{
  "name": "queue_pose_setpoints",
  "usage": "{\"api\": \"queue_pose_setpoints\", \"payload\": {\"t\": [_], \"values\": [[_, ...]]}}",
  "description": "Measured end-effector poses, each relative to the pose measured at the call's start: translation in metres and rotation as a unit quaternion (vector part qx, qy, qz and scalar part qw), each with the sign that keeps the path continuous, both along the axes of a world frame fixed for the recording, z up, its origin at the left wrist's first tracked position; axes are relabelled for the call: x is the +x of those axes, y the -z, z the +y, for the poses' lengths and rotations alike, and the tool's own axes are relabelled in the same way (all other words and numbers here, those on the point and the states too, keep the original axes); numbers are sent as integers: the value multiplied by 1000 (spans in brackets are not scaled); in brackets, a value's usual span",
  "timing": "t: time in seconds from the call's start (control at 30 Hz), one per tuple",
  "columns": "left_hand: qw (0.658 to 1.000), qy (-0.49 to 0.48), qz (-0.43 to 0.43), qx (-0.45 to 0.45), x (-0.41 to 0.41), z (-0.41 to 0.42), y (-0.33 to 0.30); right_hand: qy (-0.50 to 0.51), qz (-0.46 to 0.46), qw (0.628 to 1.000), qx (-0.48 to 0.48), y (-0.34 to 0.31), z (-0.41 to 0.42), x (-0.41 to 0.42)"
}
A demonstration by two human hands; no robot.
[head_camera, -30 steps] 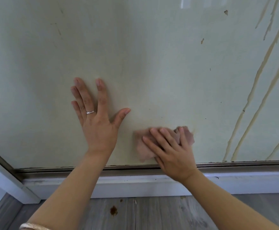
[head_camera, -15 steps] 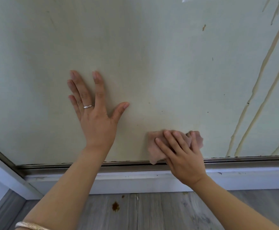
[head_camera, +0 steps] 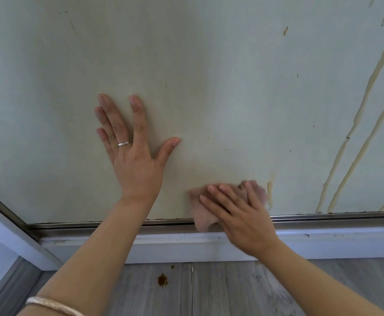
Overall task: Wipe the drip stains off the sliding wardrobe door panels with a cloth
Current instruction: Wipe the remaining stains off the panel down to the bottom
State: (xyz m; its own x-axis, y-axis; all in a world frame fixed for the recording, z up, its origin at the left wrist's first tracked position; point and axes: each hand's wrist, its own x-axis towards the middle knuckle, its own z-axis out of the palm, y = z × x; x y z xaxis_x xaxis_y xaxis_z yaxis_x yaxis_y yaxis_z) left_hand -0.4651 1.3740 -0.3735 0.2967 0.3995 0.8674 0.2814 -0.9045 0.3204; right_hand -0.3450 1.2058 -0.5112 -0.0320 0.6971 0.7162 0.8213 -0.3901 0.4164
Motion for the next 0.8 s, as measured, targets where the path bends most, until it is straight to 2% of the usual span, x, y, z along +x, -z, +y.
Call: {"api": "queue_pose_setpoints", "payload": {"t": [0.17, 0.33, 0.4, 0.6, 0.8], "values": [[1000, -6, -4, -1, 1, 0, 0, 29, 45, 989, 136, -44, 8, 9], [1000, 1, -1, -5, 0, 0, -2, 47, 49, 994, 85, 4, -3, 10], [1000, 4, -4, -4, 0, 0, 0, 55, 63, 992, 92, 11, -7, 5], [1000, -9, -7, 13, 2, 2, 0, 33, 61, 984, 165, -29, 14, 5], [1000, -12, 0, 9, -1, -1, -2, 17, 22, 996, 84, -4, -10, 17]]}}
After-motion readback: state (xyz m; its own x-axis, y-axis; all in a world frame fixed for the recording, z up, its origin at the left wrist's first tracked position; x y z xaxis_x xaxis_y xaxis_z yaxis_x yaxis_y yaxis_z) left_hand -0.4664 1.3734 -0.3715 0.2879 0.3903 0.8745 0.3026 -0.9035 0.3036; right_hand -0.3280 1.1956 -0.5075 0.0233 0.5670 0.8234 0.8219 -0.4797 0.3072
